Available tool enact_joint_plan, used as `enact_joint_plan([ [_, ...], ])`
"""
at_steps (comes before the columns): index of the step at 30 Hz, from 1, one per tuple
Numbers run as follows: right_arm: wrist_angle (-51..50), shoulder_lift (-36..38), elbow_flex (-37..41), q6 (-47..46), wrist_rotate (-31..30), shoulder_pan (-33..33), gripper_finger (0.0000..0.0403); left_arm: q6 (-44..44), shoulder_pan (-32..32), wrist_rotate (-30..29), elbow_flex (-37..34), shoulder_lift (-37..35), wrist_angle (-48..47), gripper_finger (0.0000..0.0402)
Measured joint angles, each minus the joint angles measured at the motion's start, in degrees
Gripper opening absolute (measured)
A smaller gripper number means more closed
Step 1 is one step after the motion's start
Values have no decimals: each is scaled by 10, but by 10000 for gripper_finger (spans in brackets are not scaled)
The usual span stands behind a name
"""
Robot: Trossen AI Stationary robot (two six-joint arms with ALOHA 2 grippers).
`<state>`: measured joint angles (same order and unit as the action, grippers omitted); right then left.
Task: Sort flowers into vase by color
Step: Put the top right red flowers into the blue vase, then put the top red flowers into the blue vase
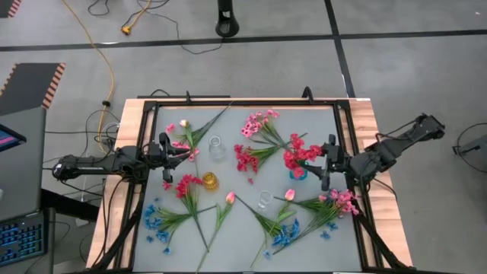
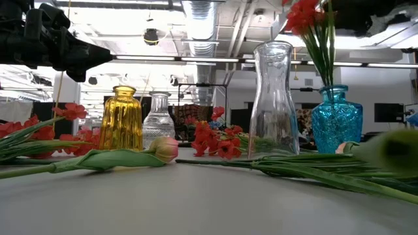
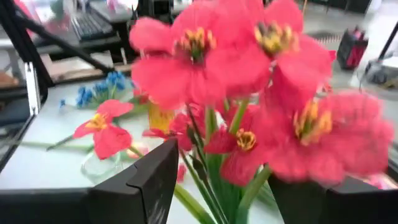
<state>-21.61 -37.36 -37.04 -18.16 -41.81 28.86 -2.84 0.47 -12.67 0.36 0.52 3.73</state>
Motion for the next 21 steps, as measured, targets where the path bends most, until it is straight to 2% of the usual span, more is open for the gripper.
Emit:
enact_joint_plan([
  [7, -230, -1, -116, -105, 17, 0, 258, 0, 0, 0, 0, 0, 0, 77],
  [13, -331, -1, -207, -117, 29, -1, 258, 0, 0, 0, 0, 0, 0, 77],
  [21, -346, -2, -260, 32, -39, -52, 258, 0, 0, 0, 0, 0, 0, 77],
])
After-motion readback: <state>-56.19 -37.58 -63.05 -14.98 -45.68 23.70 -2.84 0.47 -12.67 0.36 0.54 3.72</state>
